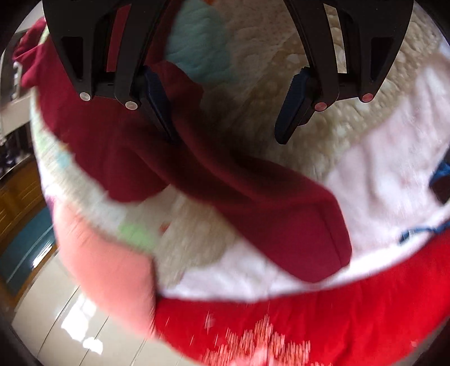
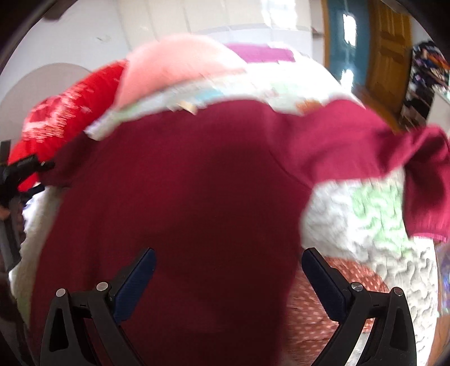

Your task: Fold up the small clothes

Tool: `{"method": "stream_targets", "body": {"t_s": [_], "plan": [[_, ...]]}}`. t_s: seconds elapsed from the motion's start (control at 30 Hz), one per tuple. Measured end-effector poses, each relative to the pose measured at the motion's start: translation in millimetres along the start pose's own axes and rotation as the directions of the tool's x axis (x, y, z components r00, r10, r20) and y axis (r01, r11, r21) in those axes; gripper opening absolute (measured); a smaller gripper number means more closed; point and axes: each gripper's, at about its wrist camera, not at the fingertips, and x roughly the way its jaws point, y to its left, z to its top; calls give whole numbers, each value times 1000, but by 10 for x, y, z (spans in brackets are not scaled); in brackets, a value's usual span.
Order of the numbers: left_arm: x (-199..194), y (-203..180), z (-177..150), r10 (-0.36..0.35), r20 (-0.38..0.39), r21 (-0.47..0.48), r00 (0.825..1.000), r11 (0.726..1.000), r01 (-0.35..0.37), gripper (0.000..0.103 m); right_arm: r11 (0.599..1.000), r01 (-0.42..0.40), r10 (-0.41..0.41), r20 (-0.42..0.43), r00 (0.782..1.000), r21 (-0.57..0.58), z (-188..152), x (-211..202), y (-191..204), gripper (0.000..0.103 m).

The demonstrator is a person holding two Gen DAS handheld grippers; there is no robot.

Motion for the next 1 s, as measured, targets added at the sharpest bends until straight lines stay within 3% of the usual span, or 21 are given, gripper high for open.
{"method": "stream_targets", "body": {"t_s": [0.13,0.23,0.37,0.47,0.63,0.7,0.77,0.83,0.93,1.0], "plan": [[-100,-12,-18,19,20,11,1000,1000,-19,72,1000,12,-12,15,1000,-5,-42,-87,-128,103],[-371,-53,-35,-29,74,3,997,1000,29,72,1000,23,-24,45,999,12,6,-205,-244,103],[-735,-185,-239,-77,115,97,990,993,66,72,998,10,-14,59,998,66,23,-361,-419,103],[-896,-254,-494,-110,97,166,989,982,93,72,996,5,-8,41,999,87,-95,-463,-521,103],[-948,-370,-942,-137,26,234,990,964,128,72,987,-93,96,-17,995,134,-395,-433,-592,101],[-963,-422,-1114,-141,-2,259,990,956,137,72,995,-54,53,16,998,89,-441,-400,-510,89],[-953,-474,-1215,-129,-17,285,992,950,128,72,999,-35,33,52,998,32,-426,-378,-409,36],[-981,-486,-1309,-119,-23,300,993,946,121,72,998,-48,49,60,997,-27,-393,-342,-298,18],[-1046,-444,-1433,-124,-15,303,992,945,122,72,992,3,6,73,997,-125,-369,-369,-178,7],[-1057,-412,-1524,-114,-14,306,993,945,112,72,982,89,-71,112,991,-167,-340,-455,-218,3]]}}
